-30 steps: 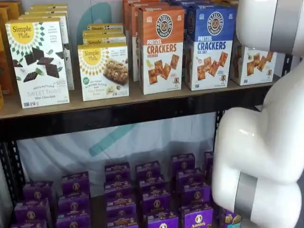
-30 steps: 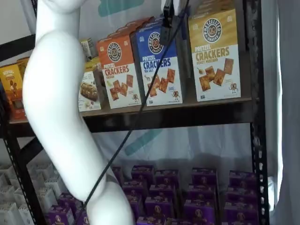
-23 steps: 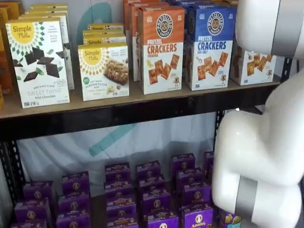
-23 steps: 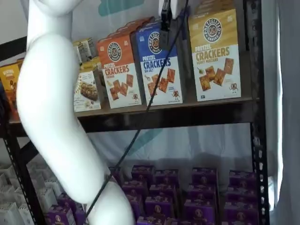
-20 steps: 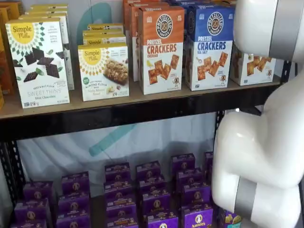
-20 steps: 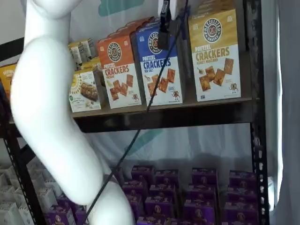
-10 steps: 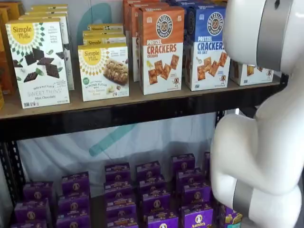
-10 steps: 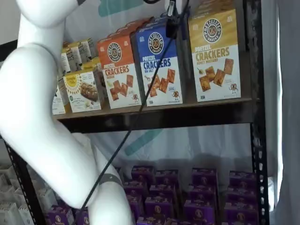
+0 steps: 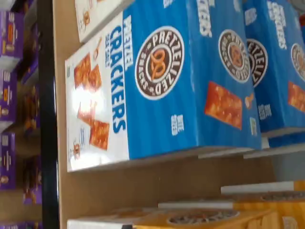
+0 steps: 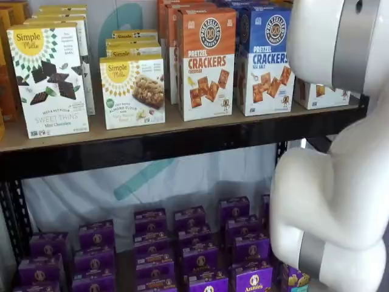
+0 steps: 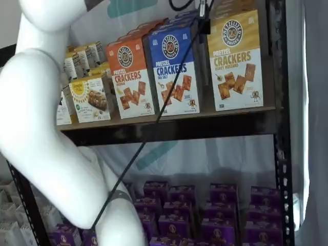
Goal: Retrieve the yellow and white box located on the top shelf, the sixth one from the left
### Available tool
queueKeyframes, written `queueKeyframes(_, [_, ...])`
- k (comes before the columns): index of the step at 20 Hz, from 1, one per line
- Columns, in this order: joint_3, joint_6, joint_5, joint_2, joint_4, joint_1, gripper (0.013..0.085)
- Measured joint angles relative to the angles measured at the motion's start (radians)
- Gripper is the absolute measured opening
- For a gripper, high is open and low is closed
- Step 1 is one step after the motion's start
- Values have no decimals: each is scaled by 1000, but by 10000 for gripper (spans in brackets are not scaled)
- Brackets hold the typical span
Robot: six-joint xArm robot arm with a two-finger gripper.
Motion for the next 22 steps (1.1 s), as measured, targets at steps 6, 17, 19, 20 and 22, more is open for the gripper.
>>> queueKeyframes(6, [-27, -10, -54, 45, -55, 40, 850])
queueKeyframes(17, [-113, 44, -63, 142, -171, 130, 850])
queueKeyframes(19, [-139, 56, -53, 161, -202, 146, 850])
queueKeyframes(20, [-147, 59, -49, 167, -211, 150, 850])
queueKeyframes(22, [-163, 66, -45, 181, -230, 161, 850])
